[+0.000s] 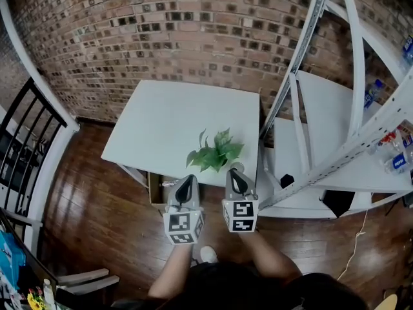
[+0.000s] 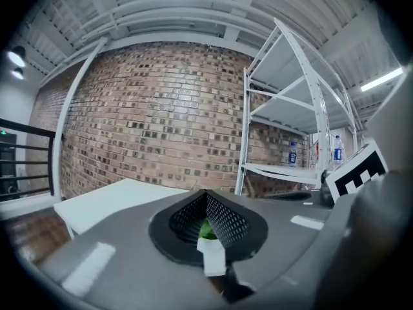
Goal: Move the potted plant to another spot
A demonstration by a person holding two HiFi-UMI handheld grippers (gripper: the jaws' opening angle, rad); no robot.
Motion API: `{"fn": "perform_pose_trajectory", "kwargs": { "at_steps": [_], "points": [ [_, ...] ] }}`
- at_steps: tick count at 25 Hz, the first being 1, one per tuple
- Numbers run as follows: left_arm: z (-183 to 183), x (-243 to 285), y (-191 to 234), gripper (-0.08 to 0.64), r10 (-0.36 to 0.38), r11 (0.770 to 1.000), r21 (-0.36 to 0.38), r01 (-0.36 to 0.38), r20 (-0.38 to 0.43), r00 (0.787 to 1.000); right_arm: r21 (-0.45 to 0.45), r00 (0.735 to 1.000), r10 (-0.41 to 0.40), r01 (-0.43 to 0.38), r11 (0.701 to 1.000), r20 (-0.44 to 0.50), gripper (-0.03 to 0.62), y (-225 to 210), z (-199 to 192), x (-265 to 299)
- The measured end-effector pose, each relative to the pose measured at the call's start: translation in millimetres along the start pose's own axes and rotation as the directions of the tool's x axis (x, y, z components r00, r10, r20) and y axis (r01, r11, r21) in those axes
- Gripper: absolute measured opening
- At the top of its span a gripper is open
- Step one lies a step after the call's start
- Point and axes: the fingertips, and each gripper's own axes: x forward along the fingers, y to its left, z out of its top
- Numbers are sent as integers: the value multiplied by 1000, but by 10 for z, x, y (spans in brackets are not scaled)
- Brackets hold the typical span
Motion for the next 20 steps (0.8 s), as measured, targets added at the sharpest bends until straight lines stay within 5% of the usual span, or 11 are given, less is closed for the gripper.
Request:
{"fn": "perform_pose_trajectory", "kwargs": {
  "at_steps": [20],
  "points": [
    [108, -80, -269, 12, -41, 999, 30, 41, 25, 999, -24, 995, 48, -46, 999, 93, 2, 212, 362, -365]
  ]
}}
